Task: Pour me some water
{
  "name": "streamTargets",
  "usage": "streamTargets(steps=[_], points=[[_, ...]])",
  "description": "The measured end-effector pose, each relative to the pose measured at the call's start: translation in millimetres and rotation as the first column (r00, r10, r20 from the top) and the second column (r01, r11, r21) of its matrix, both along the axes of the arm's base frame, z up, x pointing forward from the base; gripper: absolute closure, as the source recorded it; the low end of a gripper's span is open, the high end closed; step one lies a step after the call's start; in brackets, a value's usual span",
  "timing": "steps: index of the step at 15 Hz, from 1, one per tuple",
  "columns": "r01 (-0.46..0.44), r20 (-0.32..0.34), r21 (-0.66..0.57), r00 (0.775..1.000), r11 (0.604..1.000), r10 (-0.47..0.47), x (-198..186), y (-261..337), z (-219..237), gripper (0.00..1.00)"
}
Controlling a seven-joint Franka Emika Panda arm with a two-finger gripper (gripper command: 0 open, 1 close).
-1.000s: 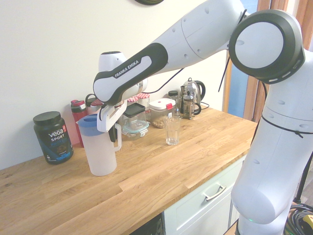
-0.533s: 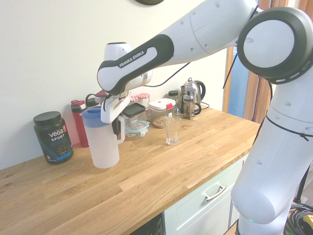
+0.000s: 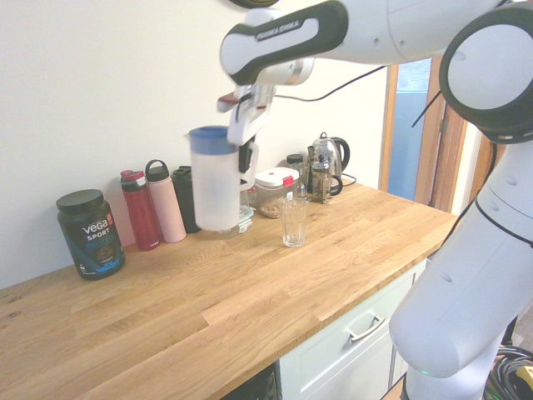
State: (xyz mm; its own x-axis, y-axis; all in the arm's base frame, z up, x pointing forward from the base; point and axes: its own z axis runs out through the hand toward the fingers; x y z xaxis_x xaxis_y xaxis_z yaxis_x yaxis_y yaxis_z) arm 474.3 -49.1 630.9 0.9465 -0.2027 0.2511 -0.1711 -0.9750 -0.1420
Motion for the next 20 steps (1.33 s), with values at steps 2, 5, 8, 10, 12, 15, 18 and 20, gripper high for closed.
streamTargets(steps=[2,5,8,10,12,15,18,20], points=[[0.036,0.015,0.003,0.999,0.999,-0.036,-3.7,-38.1,15.4,1.00],[0.082,0.031,0.004,0.996,0.997,-0.082,-17.6,-93.0,39.5,1.00],[0.078,0.011,-0.005,0.997,0.997,-0.078,-31.6,-144.8,48.6,1.00],[0.061,-0.010,-0.019,0.998,0.998,-0.062,-35.9,-178.6,50.7,1.00],[0.035,-0.033,-0.037,0.999,0.999,-0.037,-36.8,-208.2,51.8,1.00],[-0.035,-0.074,-0.075,0.997,0.997,0.030,-26.1,-237.3,42.0,1.00],[-0.121,-0.151,-0.155,0.984,0.981,0.097,-18.0,-256.2,25.2,1.00],[-0.160,-0.184,-0.208,0.975,0.965,0.122,-26.4,-268.9,28.1,1.00]])
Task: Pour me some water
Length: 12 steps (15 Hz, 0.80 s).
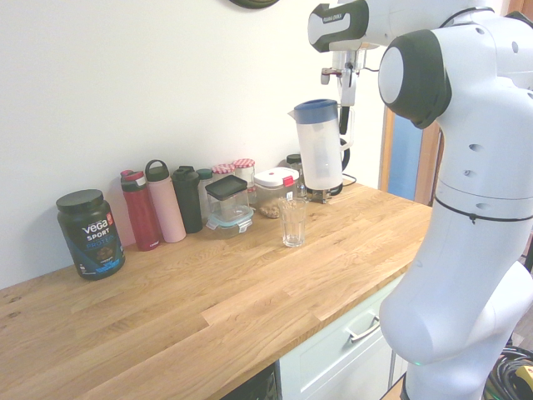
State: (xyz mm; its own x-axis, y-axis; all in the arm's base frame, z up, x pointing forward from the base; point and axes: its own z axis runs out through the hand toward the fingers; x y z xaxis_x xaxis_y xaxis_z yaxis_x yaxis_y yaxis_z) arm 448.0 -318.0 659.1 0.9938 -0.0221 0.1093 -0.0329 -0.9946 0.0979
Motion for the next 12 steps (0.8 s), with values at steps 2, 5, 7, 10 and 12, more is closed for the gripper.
streamTargets(steps=[2,5,7,10,12], points=[[-0.041,-0.032,-0.050,0.999,0.998,0.040,-4.9,-7.4,-0.5,1.00],[-0.093,-0.088,-0.101,0.993,0.991,0.084,3.0,-0.5,-28.7,1.00],[-0.122,-0.121,-0.124,0.987,0.985,0.107,5.6,7.2,-51.9,1.00],[-0.146,-0.152,-0.145,0.981,0.979,0.123,5.7,22.6,-71.7,1.00],[-0.157,-0.168,-0.168,0.977,0.973,0.128,8.5,33.7,-82.2,1.00]])
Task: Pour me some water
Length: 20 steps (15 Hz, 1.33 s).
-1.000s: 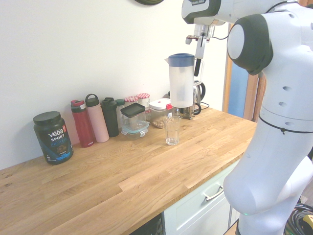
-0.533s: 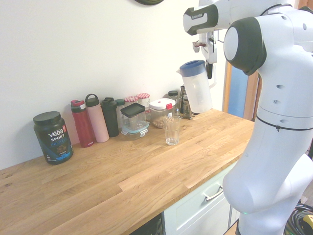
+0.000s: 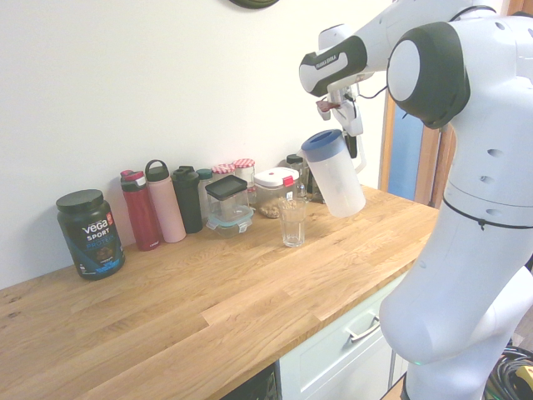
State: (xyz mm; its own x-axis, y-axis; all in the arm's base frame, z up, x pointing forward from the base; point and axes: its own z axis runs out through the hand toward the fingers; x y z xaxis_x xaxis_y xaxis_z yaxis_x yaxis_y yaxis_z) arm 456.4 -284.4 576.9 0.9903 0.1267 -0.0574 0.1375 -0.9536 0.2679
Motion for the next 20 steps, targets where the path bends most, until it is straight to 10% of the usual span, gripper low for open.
streamTargets(steps=[20], points=[[-0.085,-0.127,-0.248,0.990,0.965,0.055,18.7,64.3,-66.8,1.00]])
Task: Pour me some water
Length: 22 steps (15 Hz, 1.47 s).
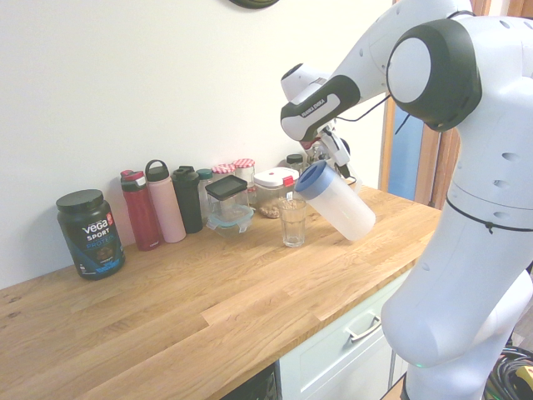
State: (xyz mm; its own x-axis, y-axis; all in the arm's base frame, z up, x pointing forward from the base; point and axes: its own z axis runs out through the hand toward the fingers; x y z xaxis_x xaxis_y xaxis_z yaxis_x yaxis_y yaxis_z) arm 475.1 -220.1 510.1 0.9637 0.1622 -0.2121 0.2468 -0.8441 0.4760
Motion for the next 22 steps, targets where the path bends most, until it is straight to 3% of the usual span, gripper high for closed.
streamTargets(steps=[8,13,18,22], points=[[-0.005,-0.002,-0.039,1.000,0.999,0.005,-0.6,-0.6,2.9,1.00],[-0.006,0.031,-0.035,0.999,0.999,0.007,1.1,4.4,15.2,1.00],[0.040,0.154,0.041,0.987,0.998,-0.046,1.8,1.8,83.2,1.00],[0.073,0.261,0.259,0.955,0.963,-0.143,-10.4,10.6,167.0,1.00]])
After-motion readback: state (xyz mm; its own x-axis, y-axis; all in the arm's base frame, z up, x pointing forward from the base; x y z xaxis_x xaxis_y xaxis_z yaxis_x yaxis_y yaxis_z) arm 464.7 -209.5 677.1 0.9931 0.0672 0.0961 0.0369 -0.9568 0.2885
